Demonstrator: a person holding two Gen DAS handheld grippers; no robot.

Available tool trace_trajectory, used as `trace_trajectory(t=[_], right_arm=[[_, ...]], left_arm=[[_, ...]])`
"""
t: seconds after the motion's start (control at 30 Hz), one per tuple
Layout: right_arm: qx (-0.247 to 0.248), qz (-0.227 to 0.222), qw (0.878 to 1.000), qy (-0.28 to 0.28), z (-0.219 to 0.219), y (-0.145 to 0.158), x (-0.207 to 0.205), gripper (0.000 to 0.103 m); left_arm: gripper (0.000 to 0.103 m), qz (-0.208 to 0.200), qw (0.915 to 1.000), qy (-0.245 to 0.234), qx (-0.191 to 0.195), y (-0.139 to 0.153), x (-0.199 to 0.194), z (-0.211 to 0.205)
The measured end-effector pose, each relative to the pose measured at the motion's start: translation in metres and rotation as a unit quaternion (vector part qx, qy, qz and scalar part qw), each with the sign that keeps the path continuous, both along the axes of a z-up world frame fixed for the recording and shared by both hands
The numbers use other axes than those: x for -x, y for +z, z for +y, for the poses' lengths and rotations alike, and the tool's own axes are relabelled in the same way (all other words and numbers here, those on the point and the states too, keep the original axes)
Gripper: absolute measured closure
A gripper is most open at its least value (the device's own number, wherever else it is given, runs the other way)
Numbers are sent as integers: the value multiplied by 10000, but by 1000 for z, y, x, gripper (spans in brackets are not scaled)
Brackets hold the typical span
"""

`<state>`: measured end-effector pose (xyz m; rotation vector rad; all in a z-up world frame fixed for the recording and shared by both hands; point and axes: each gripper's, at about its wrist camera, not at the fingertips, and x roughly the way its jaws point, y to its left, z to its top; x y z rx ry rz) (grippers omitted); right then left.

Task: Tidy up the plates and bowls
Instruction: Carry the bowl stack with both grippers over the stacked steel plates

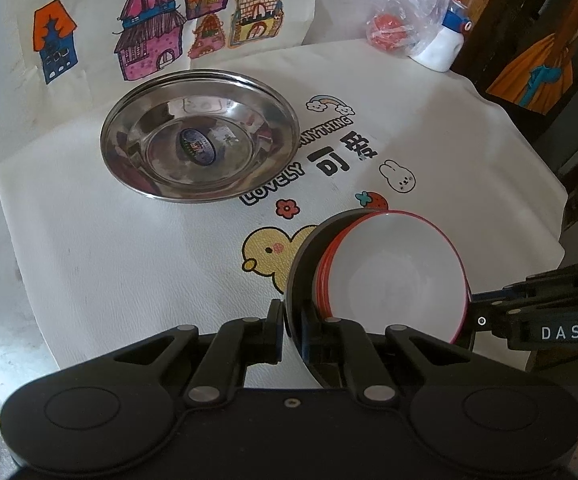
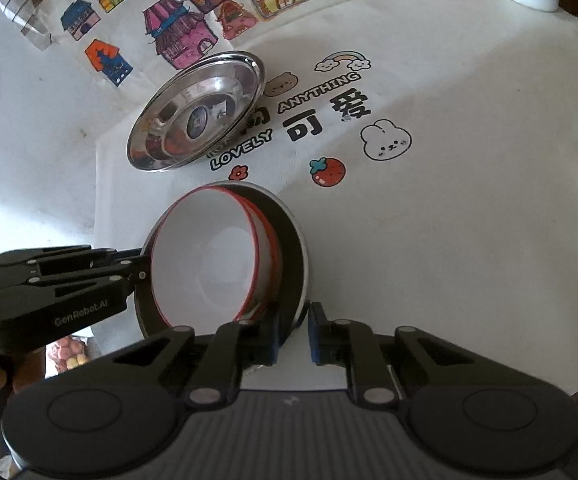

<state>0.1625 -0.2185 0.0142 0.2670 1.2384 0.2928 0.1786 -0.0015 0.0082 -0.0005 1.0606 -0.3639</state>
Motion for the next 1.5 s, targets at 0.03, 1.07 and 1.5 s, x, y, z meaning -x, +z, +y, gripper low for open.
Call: trace_trajectory(t=[0.03, 1.07, 1.5], right_arm=[[-102, 47, 9999, -88, -3, -1, 0, 87], [-306, 234, 9987, -334, -20, 0, 4, 87], [-428, -204, 9986, -225, -13, 32, -44, 87]], left_arm=[[95, -7, 10000, 2, -12, 0, 0, -1], [97, -304, 9994, -31, 152, 11, -3, -16], [97, -650, 9971, 254, 290, 36, -38, 1]])
